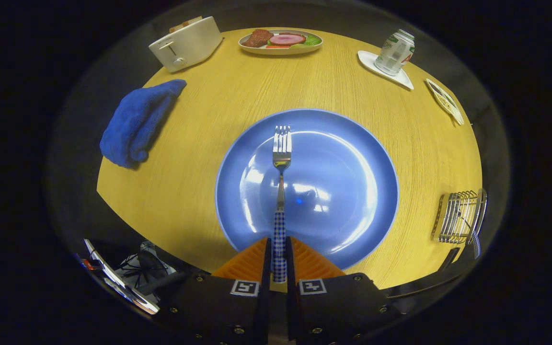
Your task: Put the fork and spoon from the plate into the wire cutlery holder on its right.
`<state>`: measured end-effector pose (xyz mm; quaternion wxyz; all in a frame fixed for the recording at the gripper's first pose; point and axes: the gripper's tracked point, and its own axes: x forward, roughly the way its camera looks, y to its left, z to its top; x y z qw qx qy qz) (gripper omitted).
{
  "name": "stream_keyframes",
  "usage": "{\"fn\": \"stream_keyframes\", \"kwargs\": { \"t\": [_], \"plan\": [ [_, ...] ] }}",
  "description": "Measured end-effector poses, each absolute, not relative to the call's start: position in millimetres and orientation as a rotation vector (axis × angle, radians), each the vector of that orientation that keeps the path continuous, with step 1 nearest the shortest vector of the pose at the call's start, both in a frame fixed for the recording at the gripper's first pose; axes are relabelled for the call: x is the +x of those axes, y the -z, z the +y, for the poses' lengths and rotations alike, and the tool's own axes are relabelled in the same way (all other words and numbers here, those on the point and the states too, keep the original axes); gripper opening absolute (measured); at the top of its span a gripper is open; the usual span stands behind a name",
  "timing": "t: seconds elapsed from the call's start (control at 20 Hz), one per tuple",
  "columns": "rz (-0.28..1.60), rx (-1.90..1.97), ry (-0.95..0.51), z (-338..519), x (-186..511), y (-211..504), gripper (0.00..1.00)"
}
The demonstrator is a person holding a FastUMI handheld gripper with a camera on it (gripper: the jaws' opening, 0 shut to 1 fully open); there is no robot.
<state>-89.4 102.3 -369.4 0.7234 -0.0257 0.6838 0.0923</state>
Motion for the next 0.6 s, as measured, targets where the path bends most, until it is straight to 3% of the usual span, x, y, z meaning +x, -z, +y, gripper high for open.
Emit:
{"fn": "stream_keyframes", "kwargs": {
  "t": [0.15,0.2,0.6],
  "plan": [
    [1.508,-0.063,-0.189,100.8,-88.5,371.7,0.16],
    [1.509,-0.069,-0.196,101.2,-88.8,371.4,0.04],
    [1.515,-0.095,-0.208,90.3,-88.4,349.7,0.04]
  ]
}}
